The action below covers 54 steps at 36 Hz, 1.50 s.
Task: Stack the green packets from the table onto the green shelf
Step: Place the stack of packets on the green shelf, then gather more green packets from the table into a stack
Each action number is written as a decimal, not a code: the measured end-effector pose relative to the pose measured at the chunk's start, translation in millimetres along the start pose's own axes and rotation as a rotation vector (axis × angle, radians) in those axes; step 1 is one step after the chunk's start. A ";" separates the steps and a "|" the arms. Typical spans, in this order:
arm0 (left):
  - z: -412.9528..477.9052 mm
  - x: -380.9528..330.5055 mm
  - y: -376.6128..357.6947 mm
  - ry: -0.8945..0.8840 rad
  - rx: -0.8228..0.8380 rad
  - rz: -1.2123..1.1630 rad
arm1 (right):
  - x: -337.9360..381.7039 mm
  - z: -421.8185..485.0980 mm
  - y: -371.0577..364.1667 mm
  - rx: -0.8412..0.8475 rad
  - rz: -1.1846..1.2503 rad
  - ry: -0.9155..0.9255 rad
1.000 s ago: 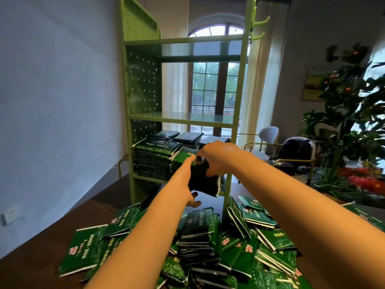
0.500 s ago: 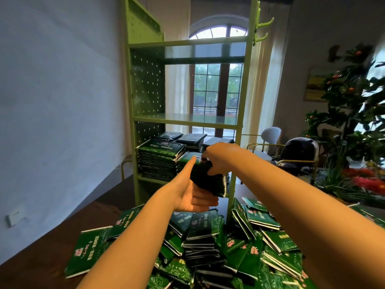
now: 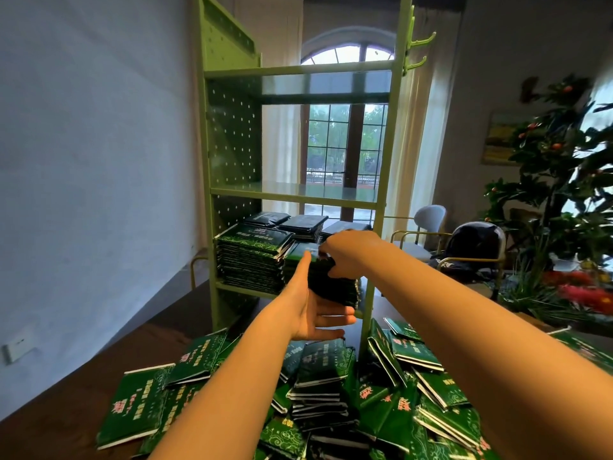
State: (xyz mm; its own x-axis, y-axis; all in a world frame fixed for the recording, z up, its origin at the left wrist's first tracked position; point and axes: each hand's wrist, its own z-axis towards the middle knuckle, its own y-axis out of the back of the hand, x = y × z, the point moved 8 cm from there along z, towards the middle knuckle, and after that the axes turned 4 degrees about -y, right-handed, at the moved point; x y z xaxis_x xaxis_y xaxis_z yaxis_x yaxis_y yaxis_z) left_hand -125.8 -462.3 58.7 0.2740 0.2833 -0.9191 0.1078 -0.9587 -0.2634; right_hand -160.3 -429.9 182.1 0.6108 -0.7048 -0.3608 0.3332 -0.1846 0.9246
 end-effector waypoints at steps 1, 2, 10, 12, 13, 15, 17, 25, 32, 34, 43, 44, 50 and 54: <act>0.1 -0.2 1.5 0.003 -0.008 0.007 | 0.2 0.5 -0.4 0.002 0.004 -0.002; 0.1 -0.3 3.5 0.005 -0.019 0.019 | 0.4 0.8 -0.6 0.005 0.006 -0.005; -8.1 -7.5 26.2 -0.038 -0.151 0.238 | -0.5 -9.6 4.6 -0.119 0.029 -0.035; -13.4 -14.5 31.3 -0.093 -0.167 0.294 | 0.7 -18.2 11.8 -0.210 0.004 -0.016; -16.6 -18.5 33.5 -0.121 -0.175 0.316 | 1.9 -23.3 15.7 -0.261 -0.013 0.001; -22.7 -25.8 37.8 -0.166 -0.200 0.380 | 5.2 -34.8 21.9 -0.341 -0.032 0.037; -29.2 -31.1 40.3 -0.206 -0.236 0.489 | 7.8 -47.6 24.5 -0.382 -0.033 0.065; -70.1 -30.8 8.6 -0.452 -0.165 1.025 | 7.9 -106.0 8.0 -0.354 0.054 0.107; -99.5 8.7 -24.4 -0.465 0.011 1.063 | -3.6 -161.3 -37.7 -0.211 0.154 0.107; -103.3 19.5 -29.2 -0.473 0.017 1.085 | -8.1 -174.7 -51.5 -0.192 0.182 0.098; -92.5 80.3 -57.1 -0.451 0.089 1.185 | -36.8 -225.7 -121.7 -0.081 0.302 0.030; -92.0 88.0 -61.1 -0.456 0.087 1.191 | -39.6 -231.6 -130.3 -0.063 0.318 0.018; -99.1 119.1 -86.9 -0.631 0.009 1.215 | -49.3 -259.6 -165.9 -0.019 0.476 -0.041; -97.1 142.4 -97.2 -0.644 0.018 1.265 | -52.5 -273.7 -176.9 -0.054 0.602 -0.112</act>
State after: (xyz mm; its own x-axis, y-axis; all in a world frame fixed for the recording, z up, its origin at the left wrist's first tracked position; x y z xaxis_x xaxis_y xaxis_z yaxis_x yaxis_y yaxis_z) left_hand -4.5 -326.2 -18.1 -0.3021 -0.8095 -0.5035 0.1085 -0.5539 0.8255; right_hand -54.7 -172.8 4.1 0.6253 -0.7424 0.2404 -0.0088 0.3013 0.9535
